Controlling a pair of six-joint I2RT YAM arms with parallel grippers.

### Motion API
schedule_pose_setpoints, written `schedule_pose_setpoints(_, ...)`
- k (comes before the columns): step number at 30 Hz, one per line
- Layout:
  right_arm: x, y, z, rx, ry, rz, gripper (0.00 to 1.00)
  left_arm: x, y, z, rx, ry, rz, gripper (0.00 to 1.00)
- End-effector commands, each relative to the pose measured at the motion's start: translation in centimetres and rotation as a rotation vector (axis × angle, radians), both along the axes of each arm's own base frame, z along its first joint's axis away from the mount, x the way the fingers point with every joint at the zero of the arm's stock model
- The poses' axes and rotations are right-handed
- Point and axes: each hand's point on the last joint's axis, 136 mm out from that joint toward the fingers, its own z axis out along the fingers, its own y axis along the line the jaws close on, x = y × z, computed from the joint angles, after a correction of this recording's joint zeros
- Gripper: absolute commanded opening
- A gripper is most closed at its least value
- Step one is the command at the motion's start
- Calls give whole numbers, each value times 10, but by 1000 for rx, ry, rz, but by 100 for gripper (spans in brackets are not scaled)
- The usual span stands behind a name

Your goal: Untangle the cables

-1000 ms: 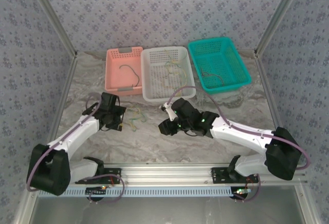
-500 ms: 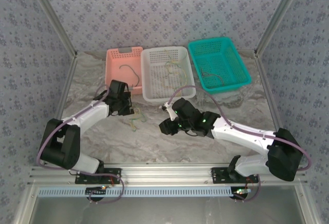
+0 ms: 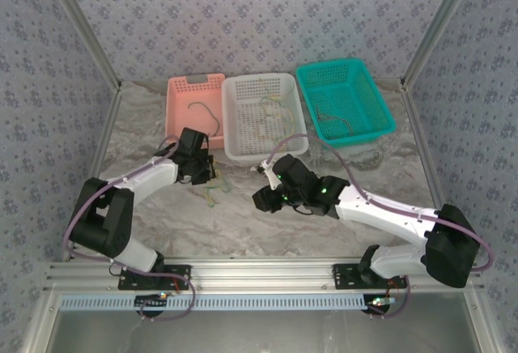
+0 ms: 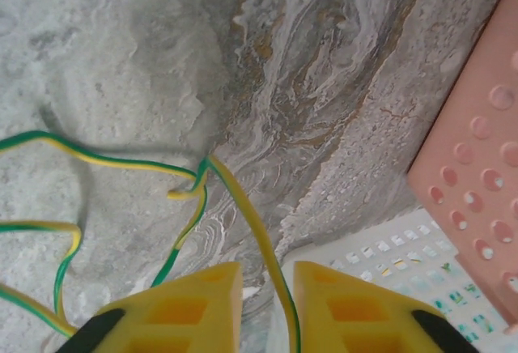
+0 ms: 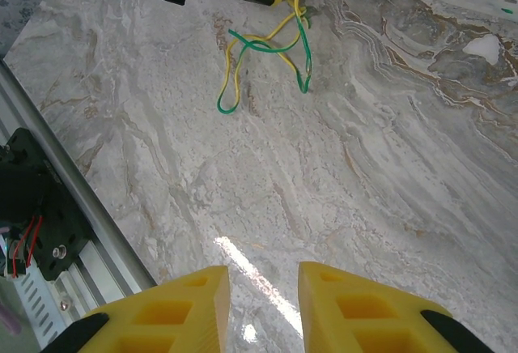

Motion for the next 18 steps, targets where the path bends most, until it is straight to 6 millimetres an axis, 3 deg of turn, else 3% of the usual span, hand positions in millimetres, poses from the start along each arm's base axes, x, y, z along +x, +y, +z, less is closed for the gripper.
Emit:
schedule_pose_setpoints(1, 3, -5, 3, -3, 5, -29, 29, 3, -3, 4, 6, -23, -23, 1)
schedule_pose_setpoints(3, 3, -7, 4, -4, 8, -39, 28, 4, 1, 16, 32, -52, -37, 0)
schedule_pose_setpoints(7, 7, -13, 9, 16, 6, -70, 28, 4, 6, 70, 96, -162, -133, 0)
schedule_pose_setpoints(11, 18, -20, 25, 73, -2, -114, 28, -15, 9, 113, 103, -242, -217, 0)
schedule_pose_setpoints(14, 31, -23, 45, 151, 2, -146, 28, -18, 5, 149, 83, -367, -281, 0)
schedule_pose_setpoints(18, 54, -18, 88, 343, 41, -171, 34, -10, -14, 199, 24, -568, -386, 0)
